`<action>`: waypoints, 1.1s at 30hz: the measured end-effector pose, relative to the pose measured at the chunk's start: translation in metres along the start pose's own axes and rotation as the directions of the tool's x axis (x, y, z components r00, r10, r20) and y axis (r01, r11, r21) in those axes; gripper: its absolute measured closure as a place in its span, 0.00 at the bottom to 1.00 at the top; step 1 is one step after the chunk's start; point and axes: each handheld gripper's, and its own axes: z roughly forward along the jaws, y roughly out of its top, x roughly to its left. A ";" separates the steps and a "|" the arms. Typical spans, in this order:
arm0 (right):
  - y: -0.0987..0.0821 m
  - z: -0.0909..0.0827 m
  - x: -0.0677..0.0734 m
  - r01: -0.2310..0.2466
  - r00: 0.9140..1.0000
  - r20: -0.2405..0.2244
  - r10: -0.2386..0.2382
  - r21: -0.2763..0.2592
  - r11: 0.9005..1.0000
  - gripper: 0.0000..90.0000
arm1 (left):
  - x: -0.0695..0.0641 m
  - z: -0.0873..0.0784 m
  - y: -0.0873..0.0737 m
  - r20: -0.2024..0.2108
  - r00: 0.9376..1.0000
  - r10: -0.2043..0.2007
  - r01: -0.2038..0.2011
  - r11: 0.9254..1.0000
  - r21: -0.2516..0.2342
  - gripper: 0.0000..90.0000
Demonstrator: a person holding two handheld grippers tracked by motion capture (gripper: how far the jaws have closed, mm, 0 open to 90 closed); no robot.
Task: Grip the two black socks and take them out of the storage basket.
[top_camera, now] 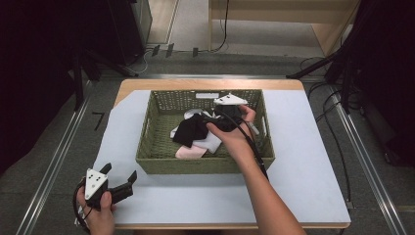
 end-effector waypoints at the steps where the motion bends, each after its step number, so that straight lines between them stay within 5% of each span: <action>1: 0.000 0.000 0.000 0.000 1.000 0.000 0.000 0.000 1.000 0.37 | 0.000 0.000 0.000 0.000 1.000 0.000 0.000 1.000 0.000 0.10; 4: 0.001 0.013 0.009 -0.026 0.998 -0.051 0.027 0.024 0.999 0.39 | 0.000 0.000 0.000 0.001 1.000 -0.002 0.002 1.000 0.000 0.10; 13: -0.002 0.038 0.019 -0.050 0.996 -0.072 0.059 0.113 0.992 0.46 | 0.000 0.001 0.000 0.000 1.000 -0.001 0.001 1.000 0.003 0.10; 16: -0.005 0.048 0.022 -0.028 0.995 -0.089 0.044 0.181 0.983 0.45 | 0.000 0.001 0.000 0.000 1.000 -0.001 0.001 1.000 0.003 0.10; 19: -0.009 0.053 0.021 -0.079 0.981 -0.156 0.120 0.243 0.967 0.45 | 0.000 0.001 0.000 0.000 1.000 0.001 -0.001 1.000 0.006 0.10; 22: -0.010 0.055 0.019 -0.087 0.981 -0.145 0.128 0.260 0.962 0.48 | 0.000 0.001 0.000 -0.001 1.000 0.003 -0.003 1.000 0.009 0.10; 27: -0.017 0.059 0.016 -0.040 0.987 -0.136 0.087 0.317 0.948 0.62 | -0.001 0.001 0.000 0.002 1.000 0.005 -0.005 1.000 0.010 0.10; 28: -0.016 0.058 0.014 -0.007 0.989 -0.138 0.055 0.324 0.946 0.74 | -0.001 0.001 0.000 0.002 1.000 0.005 -0.005 1.000 0.010 0.10; 33: -0.012 0.054 0.013 -0.018 0.991 -0.121 0.061 0.331 0.944 0.91 | -0.001 0.001 0.000 0.003 1.000 0.008 -0.008 1.000 0.012 0.10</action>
